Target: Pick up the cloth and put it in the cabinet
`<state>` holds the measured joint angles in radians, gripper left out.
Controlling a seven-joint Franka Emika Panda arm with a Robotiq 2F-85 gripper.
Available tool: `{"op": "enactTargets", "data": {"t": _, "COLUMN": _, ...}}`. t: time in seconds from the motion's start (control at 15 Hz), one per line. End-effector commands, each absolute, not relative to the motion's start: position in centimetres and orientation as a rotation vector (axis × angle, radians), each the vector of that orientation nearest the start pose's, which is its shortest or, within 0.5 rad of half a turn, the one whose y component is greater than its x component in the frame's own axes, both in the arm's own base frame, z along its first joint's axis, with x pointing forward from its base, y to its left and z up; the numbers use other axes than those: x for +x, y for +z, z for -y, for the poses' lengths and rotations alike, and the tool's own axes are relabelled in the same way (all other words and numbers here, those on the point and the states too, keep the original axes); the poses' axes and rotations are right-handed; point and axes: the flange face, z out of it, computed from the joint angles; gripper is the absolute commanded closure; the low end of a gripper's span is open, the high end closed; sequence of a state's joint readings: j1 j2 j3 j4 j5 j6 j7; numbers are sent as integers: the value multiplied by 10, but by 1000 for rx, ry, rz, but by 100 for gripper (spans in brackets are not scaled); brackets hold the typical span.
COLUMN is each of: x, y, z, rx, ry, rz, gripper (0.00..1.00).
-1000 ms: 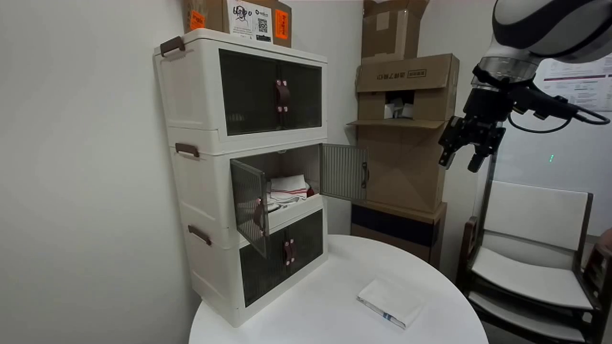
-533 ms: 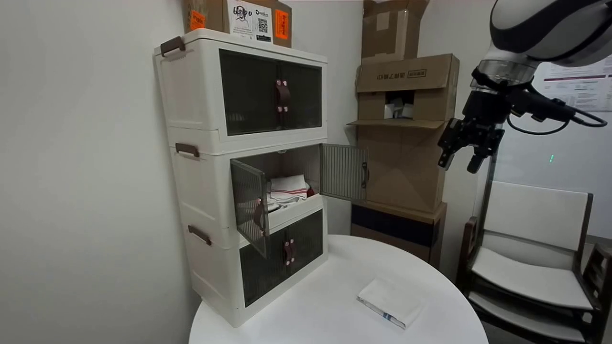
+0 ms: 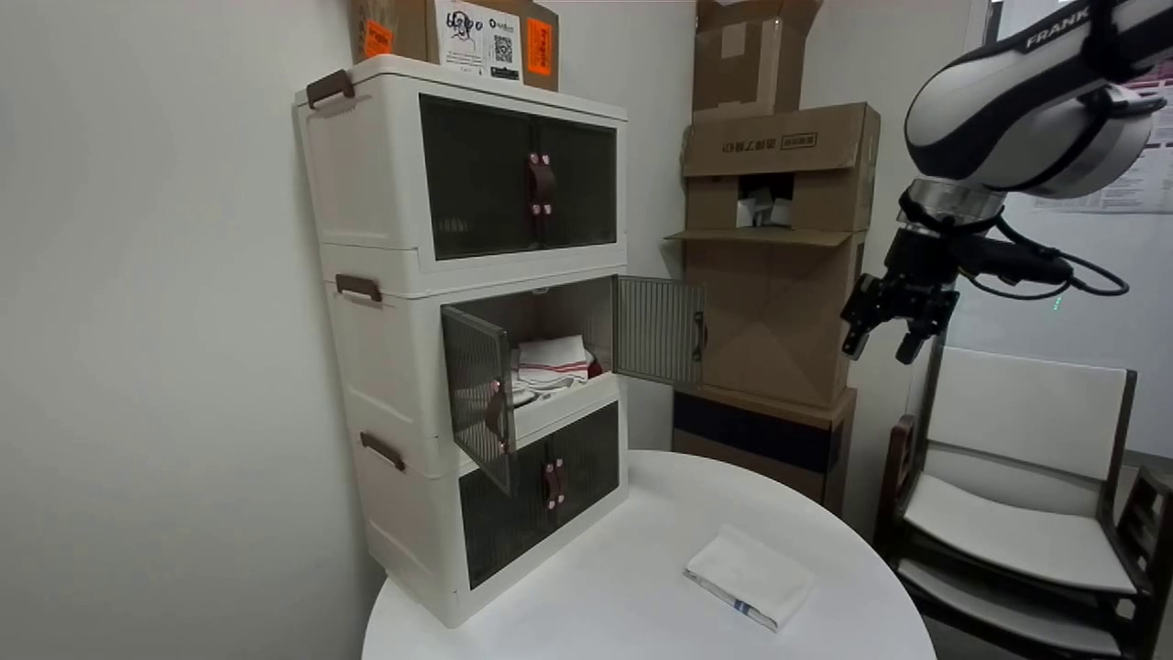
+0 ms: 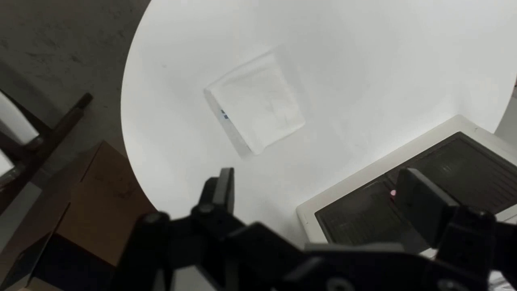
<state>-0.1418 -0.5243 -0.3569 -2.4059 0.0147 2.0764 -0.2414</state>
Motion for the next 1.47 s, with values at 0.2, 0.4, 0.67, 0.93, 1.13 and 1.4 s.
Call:
{"op": "enactTargets", "data": {"t": 0.2, "x": 404, "y": 428, "z": 241, "rx": -3031, "ry": -249, "rz": -484, "gripper": 0}}
{"op": "enactTargets", "data": {"t": 0.4, "x": 420, "y": 394, "z": 238, "rx": -3028, "ry": -245, "rz": -517, "gripper": 0}}
{"op": "enactTargets", "data": {"t": 0.67, "x": 439, "y": 347, "z": 227, "rx": -3034, "ry": -176, "rz": -513, "gripper": 0}}
{"op": "enactTargets", "data": {"t": 0.93, "x": 449, "y": 305, "z": 219, "rx": -3044, "ry": -88, "rz": -516, "gripper": 0}}
{"op": "enactTargets", "data": {"t": 1.13, "x": 444, "y": 303, "z": 216, "rx": -3049, "ry": -62, "rz": -491, "gripper": 0}}
{"op": "enactTargets", "data": {"t": 1.4, "x": 447, "y": 295, "z": 215, "rx": -3040, "ry": -45, "rz": -495, "gripper": 0}}
